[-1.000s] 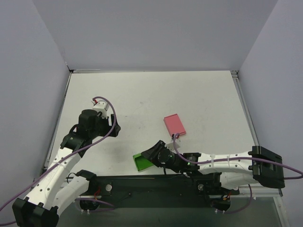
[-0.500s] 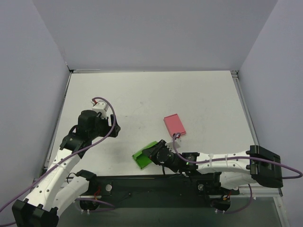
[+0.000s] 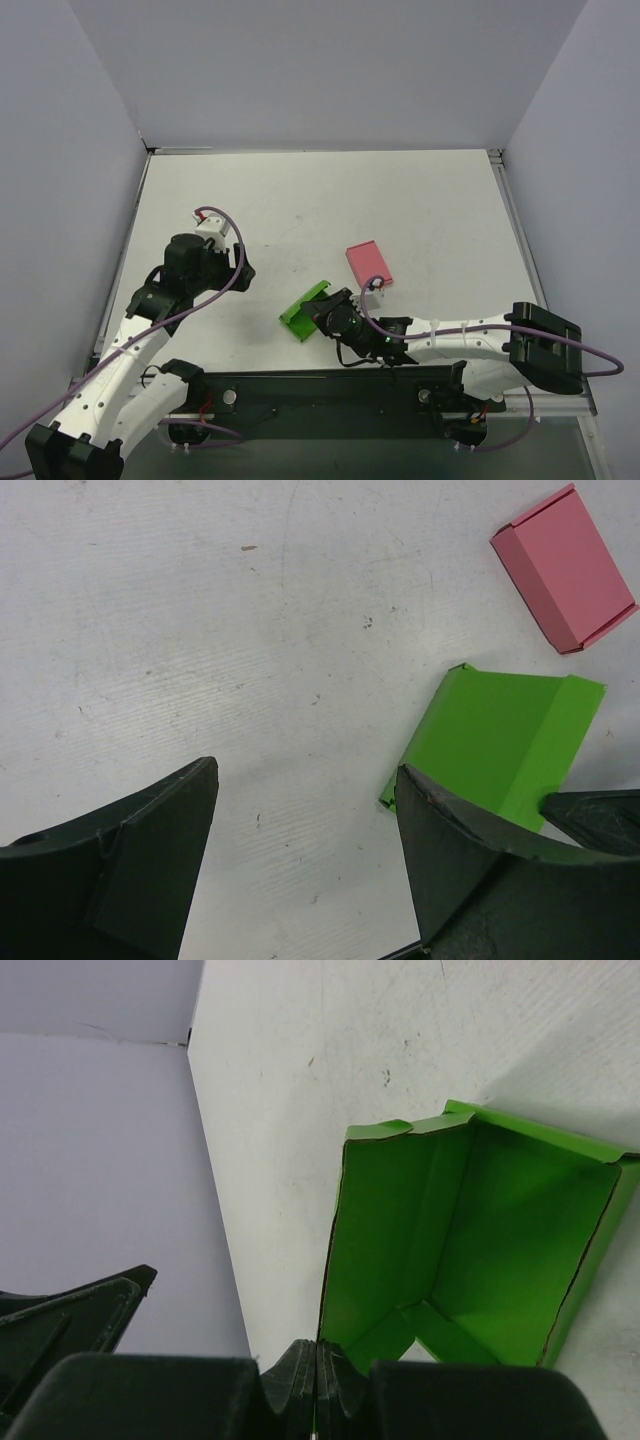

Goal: Fold the paper box

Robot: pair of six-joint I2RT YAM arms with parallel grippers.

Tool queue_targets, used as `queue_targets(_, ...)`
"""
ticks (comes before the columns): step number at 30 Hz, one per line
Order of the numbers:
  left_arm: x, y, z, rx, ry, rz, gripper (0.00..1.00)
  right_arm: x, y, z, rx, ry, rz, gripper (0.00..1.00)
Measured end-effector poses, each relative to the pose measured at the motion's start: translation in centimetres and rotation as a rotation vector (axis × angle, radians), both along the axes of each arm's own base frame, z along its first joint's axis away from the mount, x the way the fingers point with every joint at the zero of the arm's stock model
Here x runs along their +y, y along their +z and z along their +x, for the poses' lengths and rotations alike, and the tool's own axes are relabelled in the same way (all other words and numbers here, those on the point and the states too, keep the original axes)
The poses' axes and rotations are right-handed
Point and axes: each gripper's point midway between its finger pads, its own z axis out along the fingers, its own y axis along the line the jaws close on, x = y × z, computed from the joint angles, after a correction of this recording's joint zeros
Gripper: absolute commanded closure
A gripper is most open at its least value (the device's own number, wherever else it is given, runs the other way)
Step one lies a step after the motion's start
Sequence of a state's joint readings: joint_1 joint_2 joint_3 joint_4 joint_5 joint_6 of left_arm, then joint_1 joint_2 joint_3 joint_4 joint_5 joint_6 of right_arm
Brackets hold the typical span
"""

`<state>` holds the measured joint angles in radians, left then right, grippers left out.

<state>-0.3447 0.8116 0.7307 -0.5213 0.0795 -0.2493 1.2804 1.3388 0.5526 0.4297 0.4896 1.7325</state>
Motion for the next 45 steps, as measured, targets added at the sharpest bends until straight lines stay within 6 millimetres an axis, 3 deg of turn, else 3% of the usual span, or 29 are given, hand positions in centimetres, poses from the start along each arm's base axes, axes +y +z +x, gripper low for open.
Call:
queue_targets(7,0.0,0.2,0.0,-0.006,0.0,-0.003,0.19,-0.6,1.8,3.3,-0.044,-0.12,0.028,1.0)
queue_targets(17,0.0,0.2,-0.1,-0.007,0.0,-0.003,0.19,-2.1,1.5,8.6,-0.054,-0.299,0.027,1.0)
queue_targets(27,-0.1,0.1,-0.1,-0.005,-0.004,-0.005,0.19,1.3,2.5,12.4,-0.041,-0.389,0.151,1.0)
queue_targets(28,-0.1,0.1,-0.1,-0.005,-0.004,-0.005,0.19,1.5,2.5,12.6,-0.04,-0.391,0.152,0.97)
queue_targets(32,0.0,0.1,-0.1,-0.005,-0.003,-0.005,0.19,2.4,2.7,13.1,-0.044,-0.395,0.173,0.53)
queue_targets(35,0.0,0.1,-0.1,-0.005,-0.003,-0.005,0.19,2.8,2.7,13.1,-0.047,-0.387,0.185,0.37)
queue_targets(41,0.0,0.1,-0.1,-0.003,-0.001,-0.004,0.19,3.8,3.0,12.3,-0.062,-0.32,0.17,0.3)
queue_targets(45,-0.2,0.1,-0.1,0.008,0.015,-0.03,0.19,4.1,4.1,10.2,-0.129,-0.197,0.08,0.28)
